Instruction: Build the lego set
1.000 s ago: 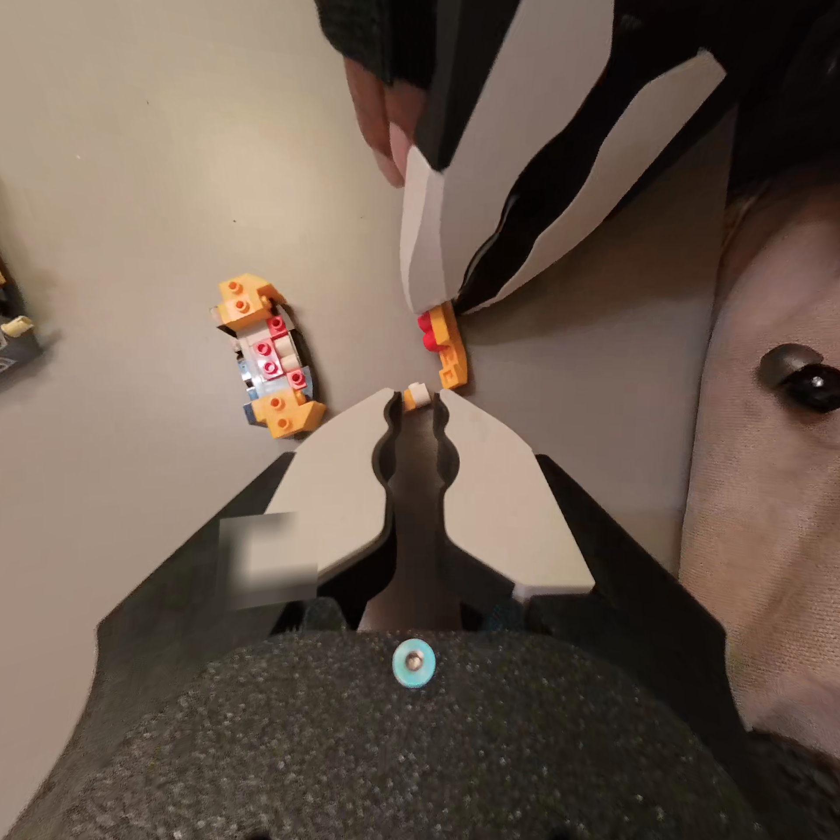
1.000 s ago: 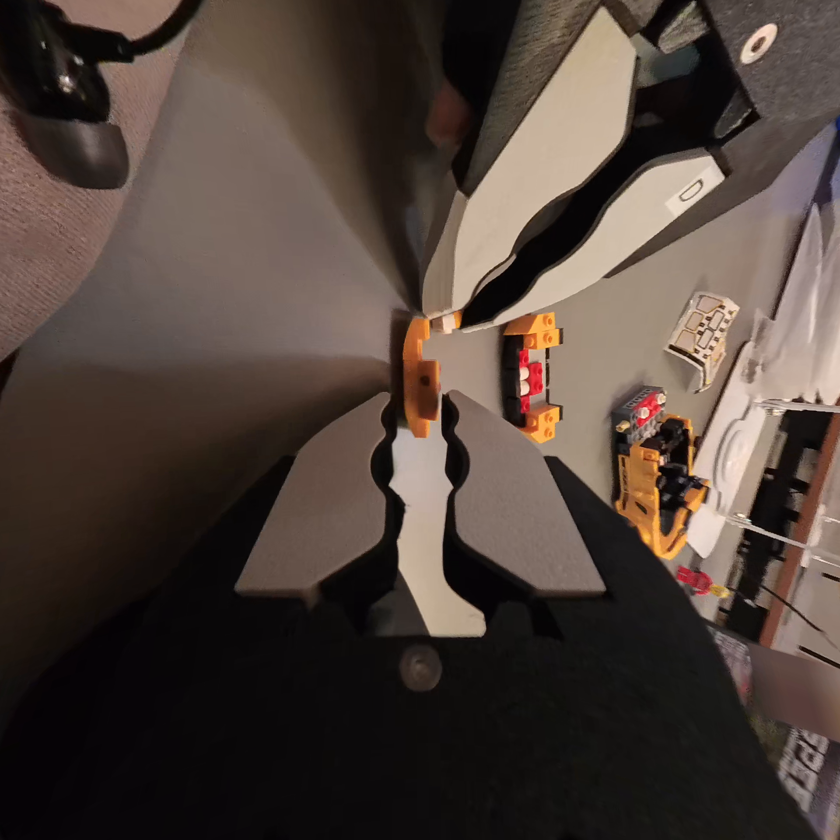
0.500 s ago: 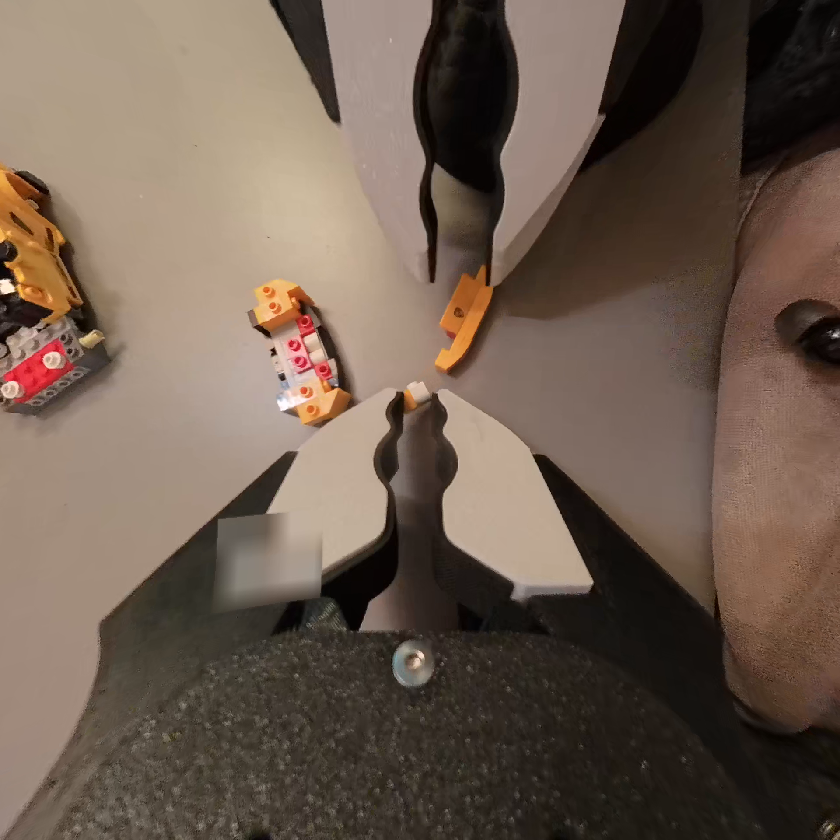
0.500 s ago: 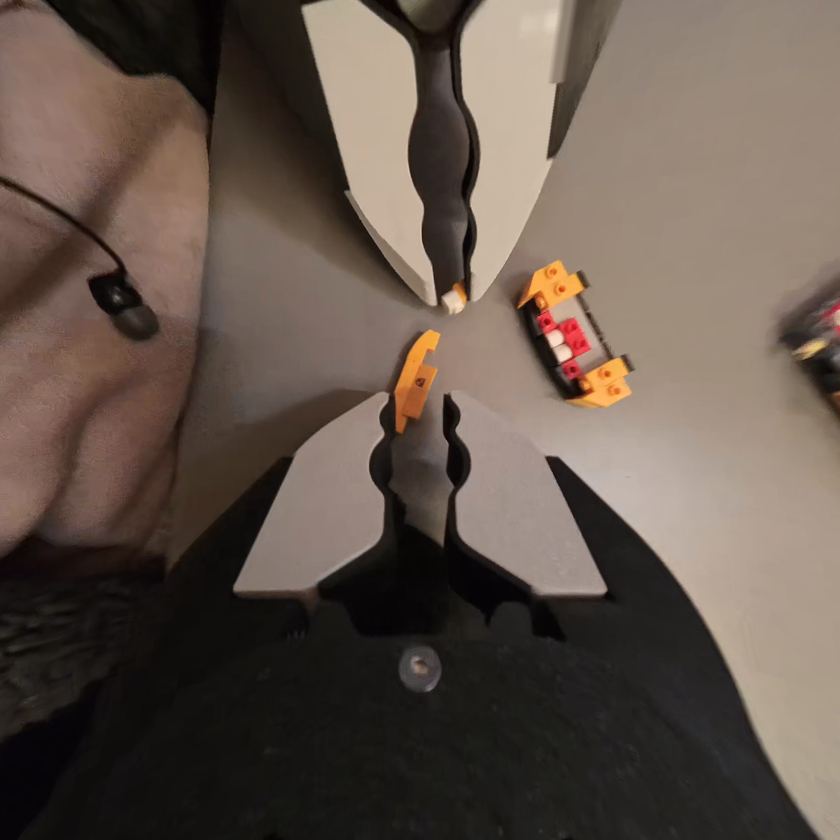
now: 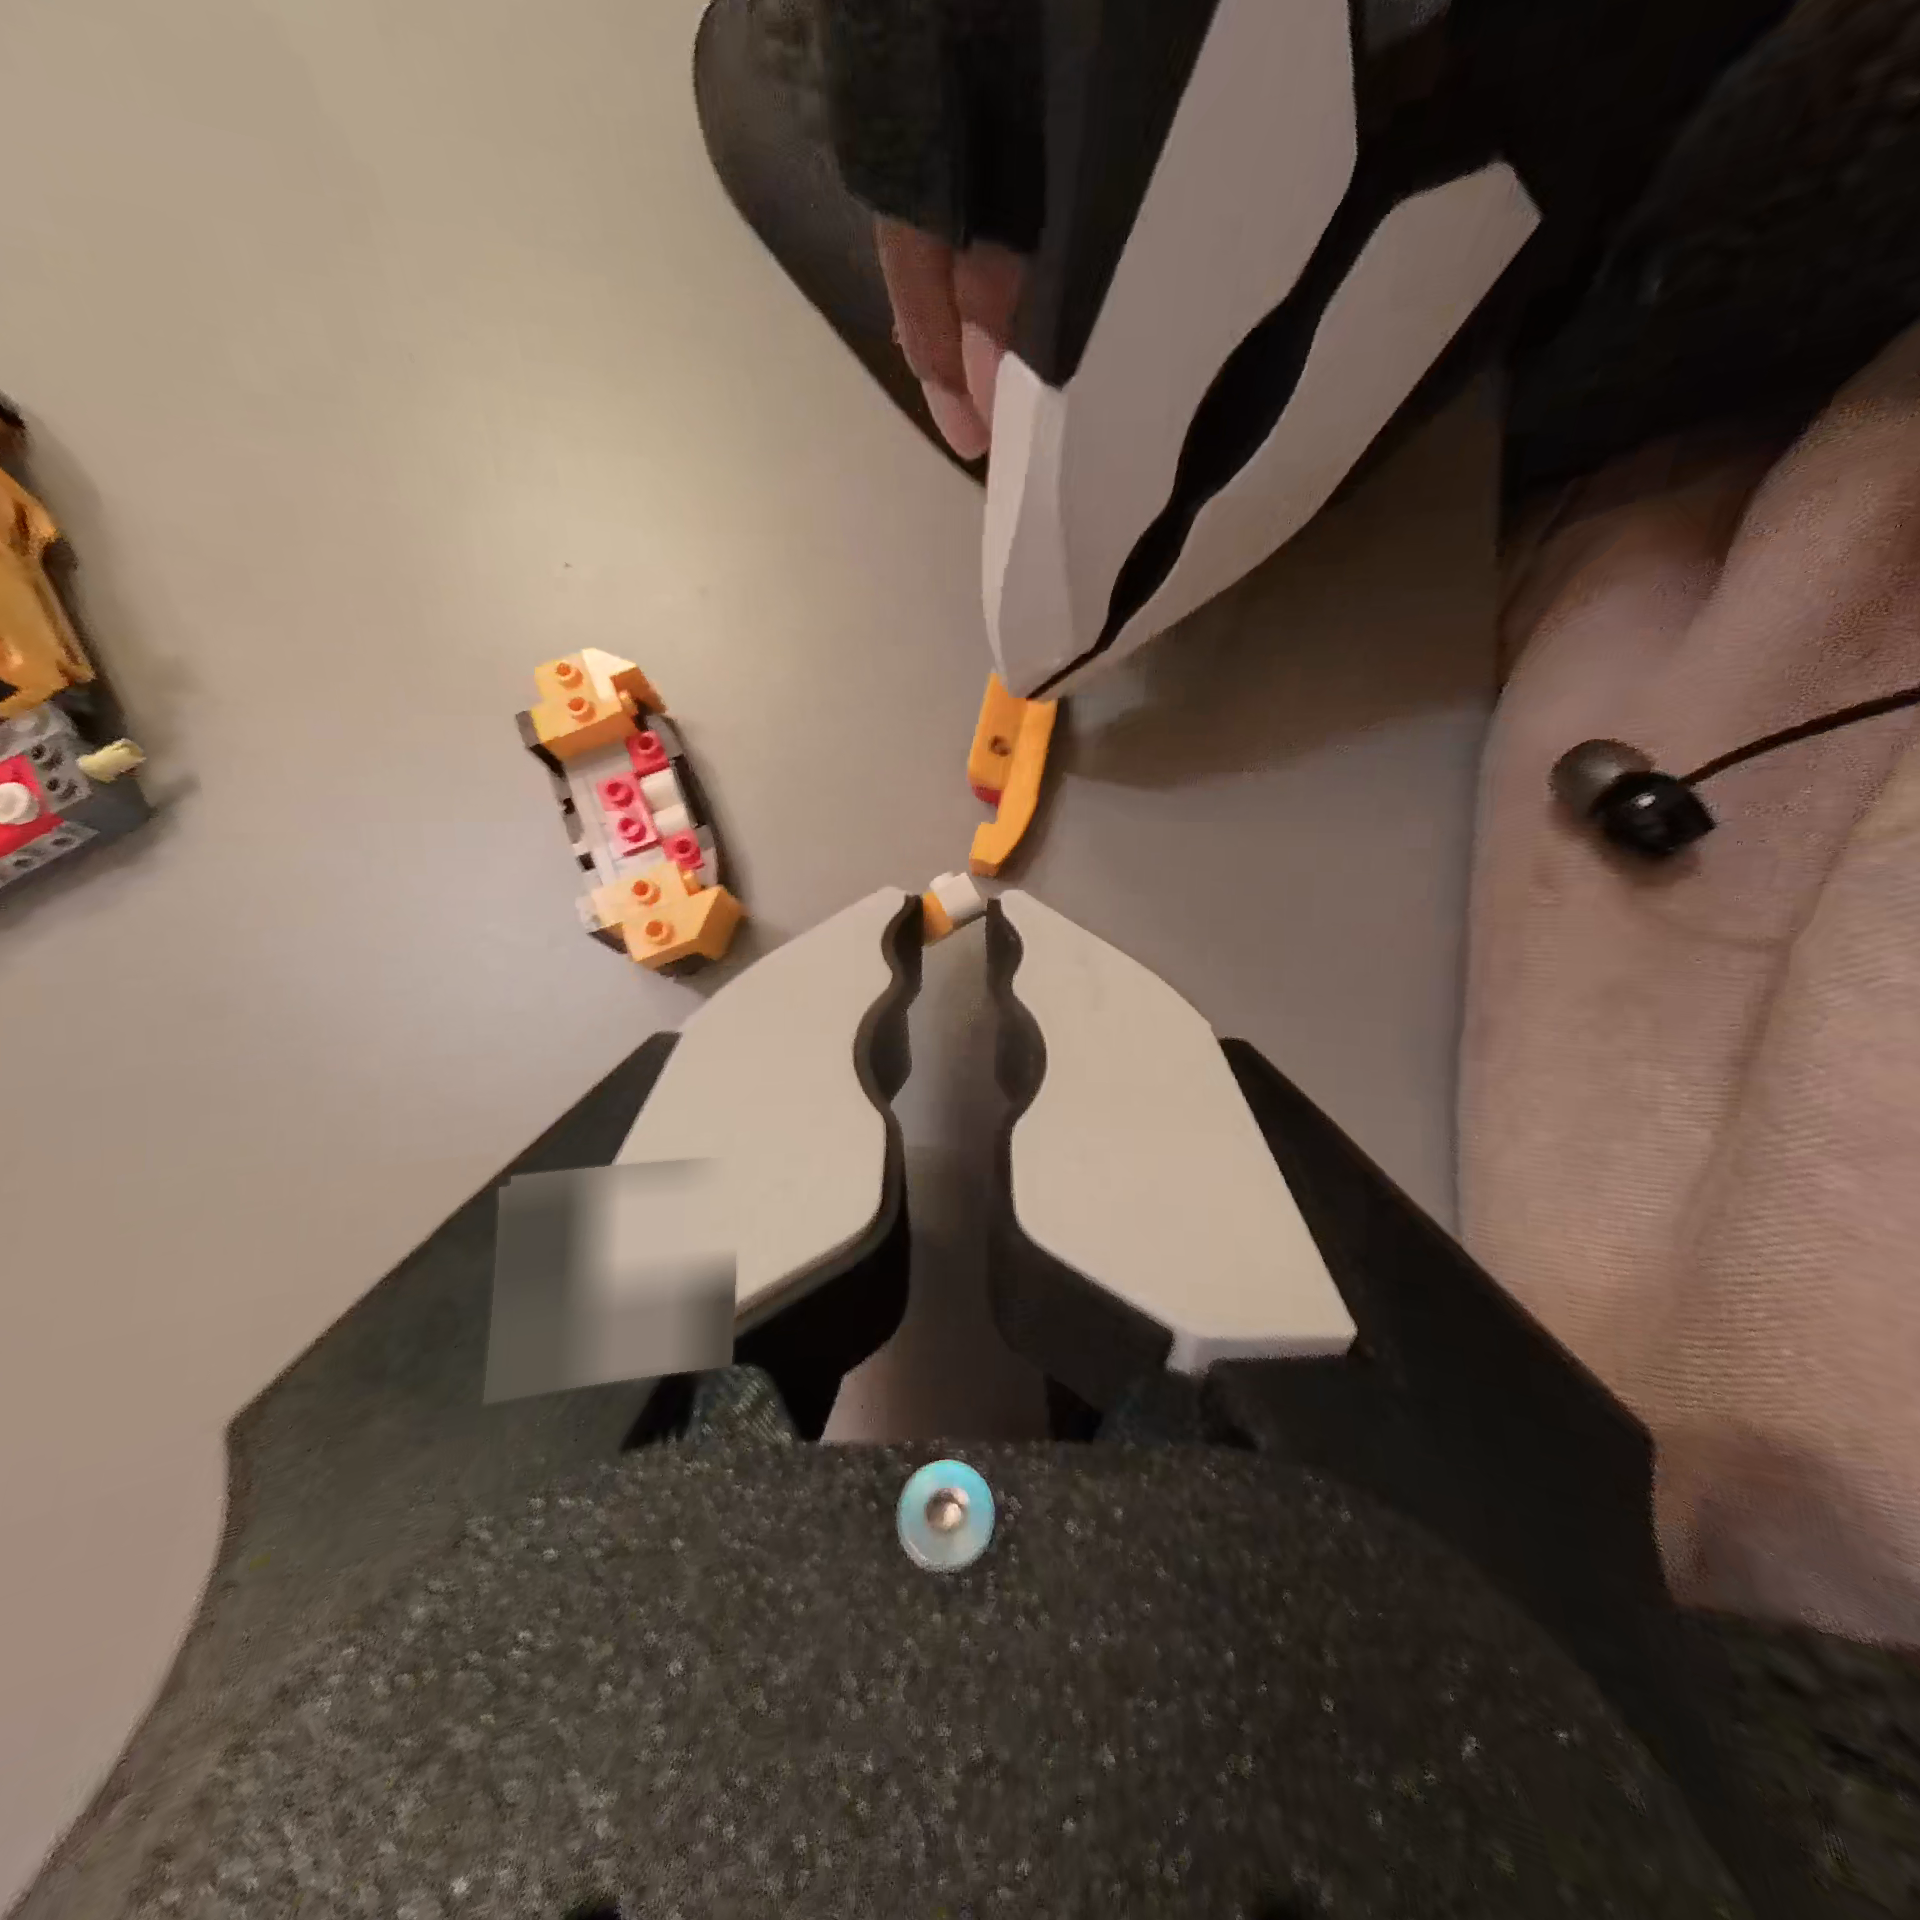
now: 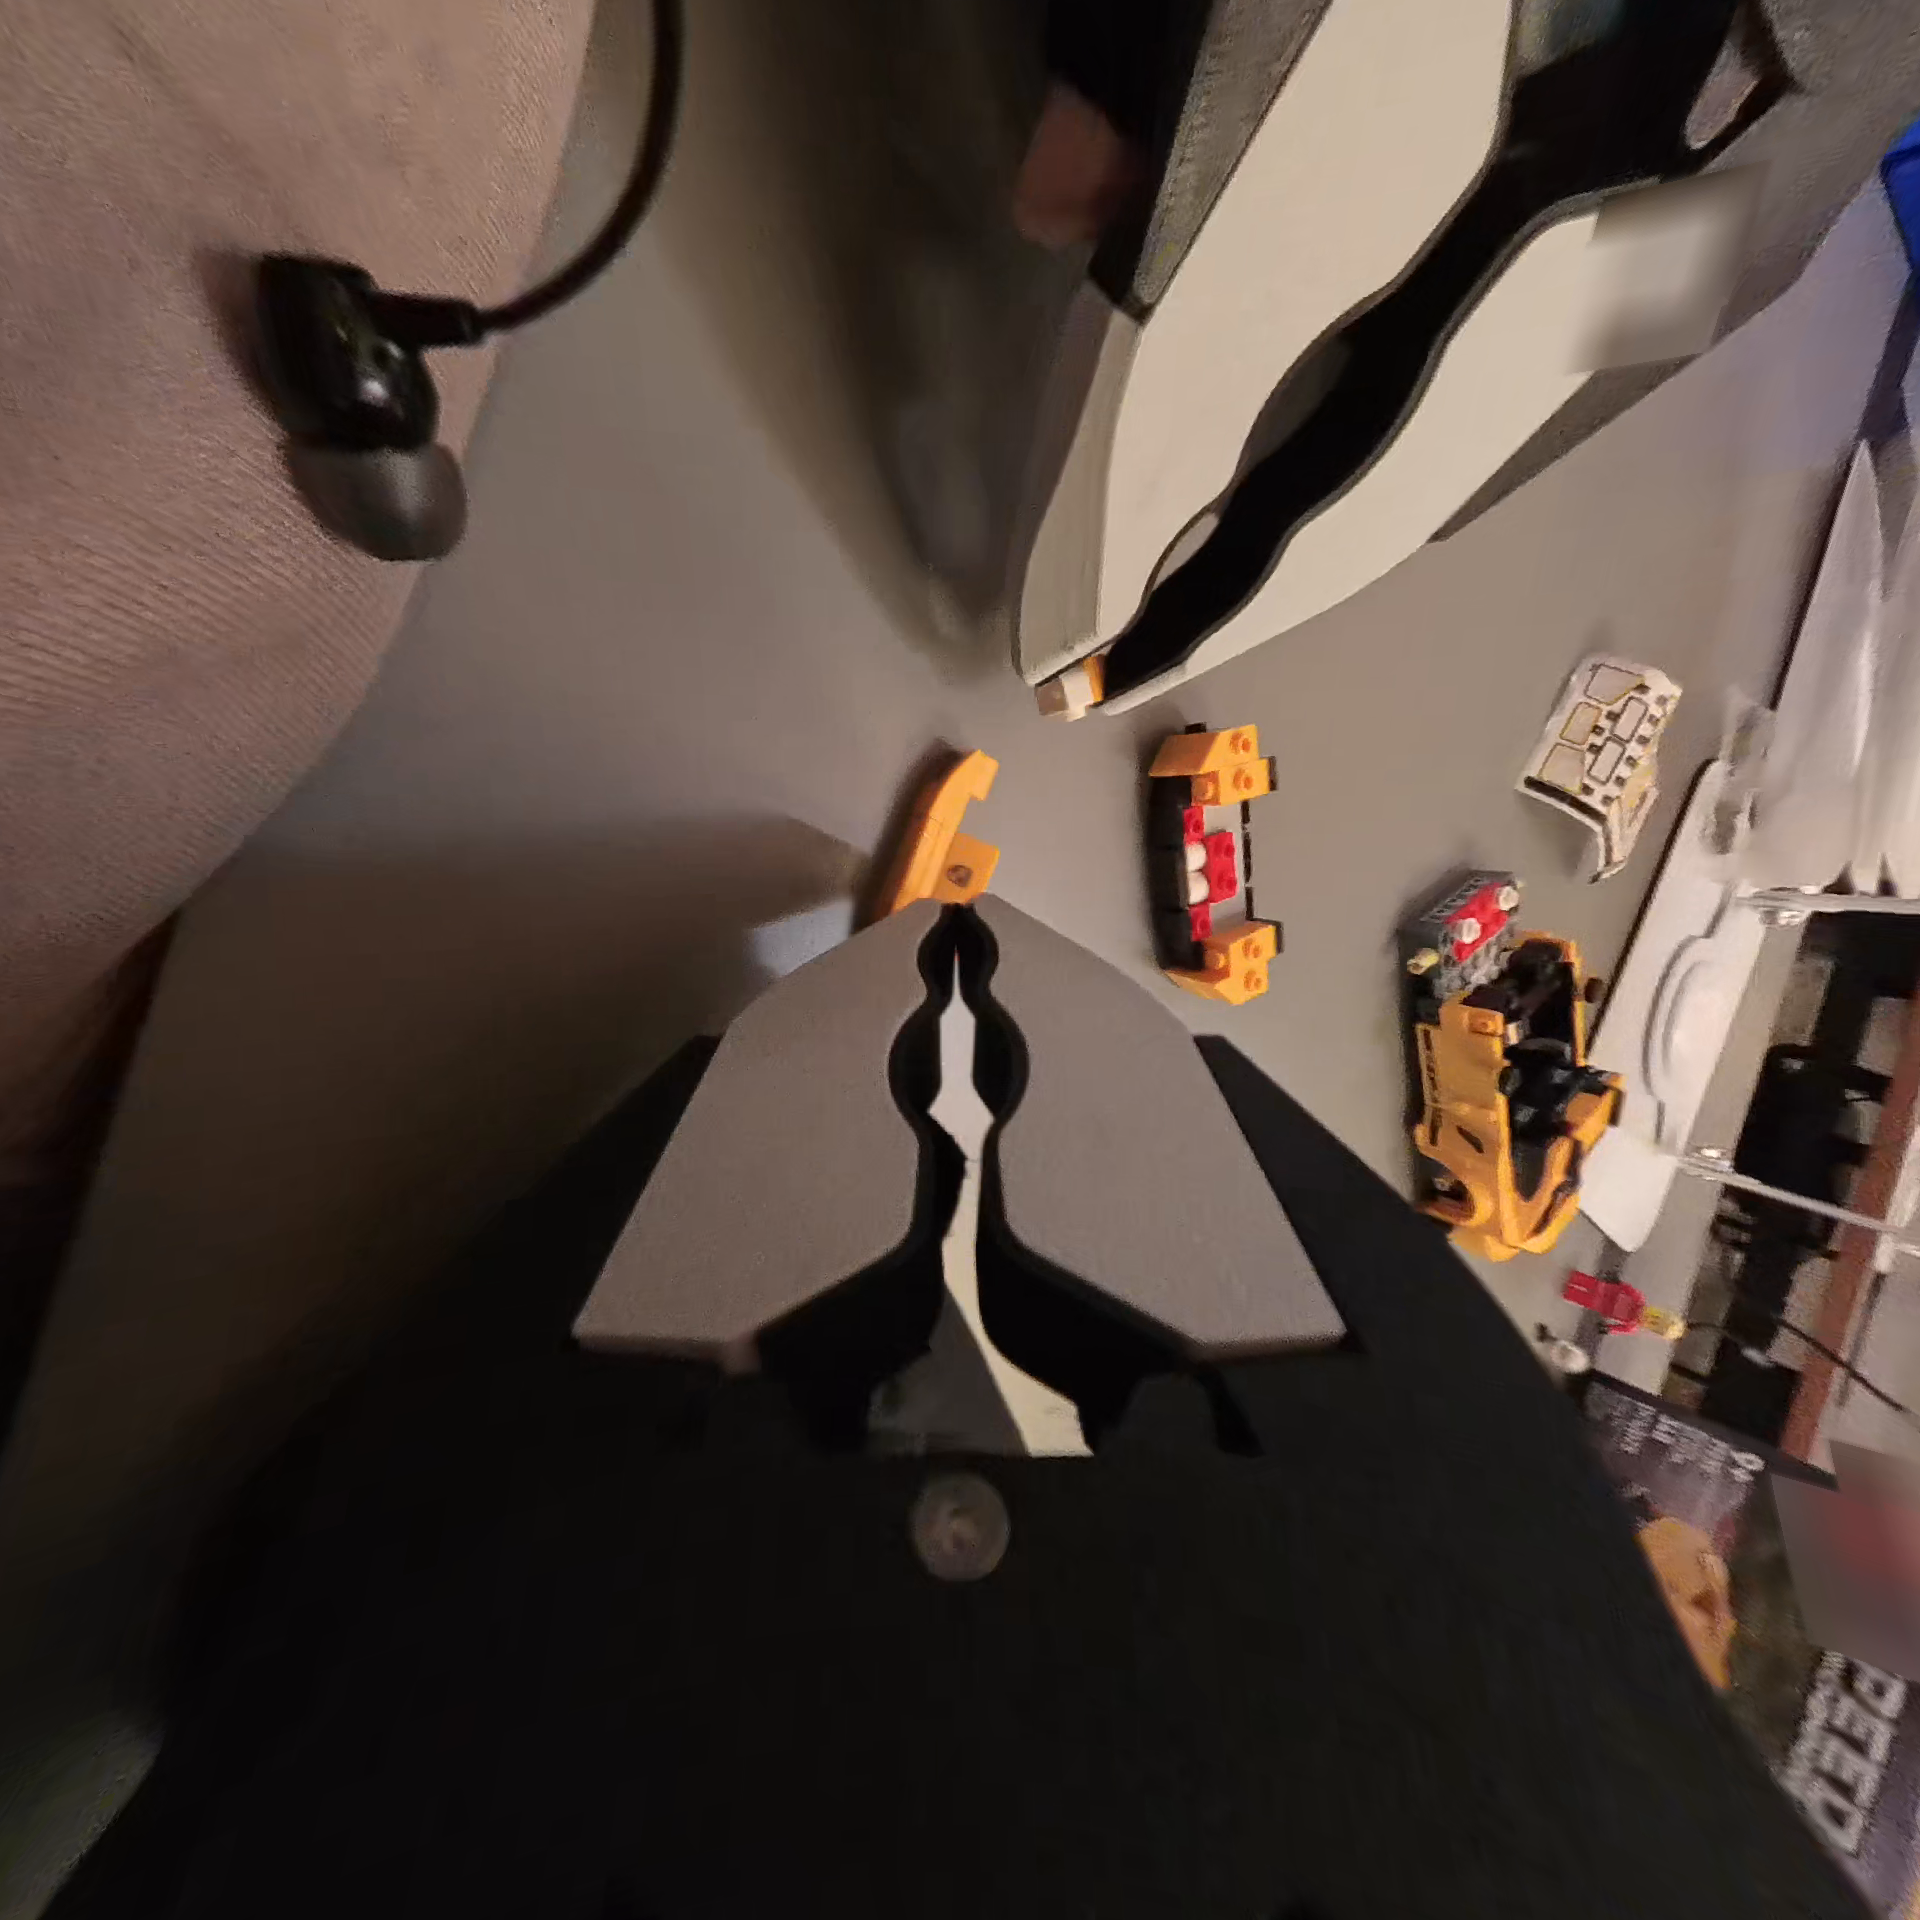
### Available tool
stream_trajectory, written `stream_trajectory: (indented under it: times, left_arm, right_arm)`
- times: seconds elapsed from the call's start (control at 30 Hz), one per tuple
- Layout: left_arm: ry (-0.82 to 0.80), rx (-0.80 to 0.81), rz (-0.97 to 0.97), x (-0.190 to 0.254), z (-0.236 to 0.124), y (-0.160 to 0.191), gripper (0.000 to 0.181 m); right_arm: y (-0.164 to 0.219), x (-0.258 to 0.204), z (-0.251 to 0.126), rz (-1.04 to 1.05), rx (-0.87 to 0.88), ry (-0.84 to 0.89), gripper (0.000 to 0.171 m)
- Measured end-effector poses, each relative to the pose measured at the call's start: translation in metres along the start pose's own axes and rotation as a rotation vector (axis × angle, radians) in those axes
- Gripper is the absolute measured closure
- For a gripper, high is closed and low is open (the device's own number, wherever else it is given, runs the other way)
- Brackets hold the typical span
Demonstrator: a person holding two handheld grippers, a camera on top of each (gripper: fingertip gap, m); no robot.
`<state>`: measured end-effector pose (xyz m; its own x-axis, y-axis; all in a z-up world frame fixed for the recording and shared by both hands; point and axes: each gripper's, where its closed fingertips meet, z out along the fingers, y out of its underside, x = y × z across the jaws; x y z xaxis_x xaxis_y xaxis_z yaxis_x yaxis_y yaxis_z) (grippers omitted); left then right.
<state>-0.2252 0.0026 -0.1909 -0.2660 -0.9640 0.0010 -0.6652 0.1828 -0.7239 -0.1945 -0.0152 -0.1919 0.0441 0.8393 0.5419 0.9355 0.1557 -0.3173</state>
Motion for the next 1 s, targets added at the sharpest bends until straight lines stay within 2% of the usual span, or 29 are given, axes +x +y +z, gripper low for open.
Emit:
stream_trajectory:
  times: [0.1, 0.27, 0.4, 0.47, 0.53, 0.6, 0.73, 0.77, 0.83, 1.0]
  left_arm:
    - [-0.005, -0.006, 0.016, 0.003, 0.003, -0.001, 0.17]
    - [-0.022, -0.011, 0.022, 0.005, 0.003, -0.003, 0.17]
    - [-0.05, -0.014, 0.035, 0.004, -0.002, -0.004, 0.17]
    - [-0.064, -0.005, 0.034, 0.003, -0.006, -0.003, 0.17]
    - [-0.081, 0.009, 0.027, 0.001, -0.011, -0.003, 0.17]
    - [-0.102, 0.028, 0.015, -0.002, -0.016, -0.001, 0.17]
    - [-0.128, 0.08, -0.019, -0.008, -0.027, 0.001, 0.17]
    - [-0.134, 0.088, -0.028, -0.01, -0.028, 0.002, 0.17]
    - [-0.141, 0.096, -0.031, -0.01, -0.029, 0.003, 0.17]
    - [-0.122, 0.074, -0.039, -0.004, -0.02, 0.005, 0.17]
  right_arm:
    - [-0.002, 0.0, -0.005, 0.145, 0.03, -0.042, 0.163]
    - [0.002, 0.001, -0.001, 0.562, 0.061, -0.311, 0.152]
    - [0.002, -0.009, 0.008, 0.694, 0.044, -0.506, 0.159]
    - [-0.004, -0.011, 0.008, 0.704, 0.046, -0.548, 0.161]
    - [-0.005, -0.008, 0.008, 0.648, 0.033, -0.49, 0.165]
    - [-0.002, -0.002, 0.007, 0.53, -0.008, -0.358, 0.166]
    - [0.007, 0.027, 0.008, 0.133, -0.114, 0.111, 0.166]
    - [0.007, 0.028, 0.008, 0.049, -0.134, 0.182, 0.166]
    - [0.008, 0.026, 0.012, -0.046, -0.179, 0.26, 0.166]
    - [0.006, 0.015, 0.018, -0.121, -0.193, 0.278, 0.166]
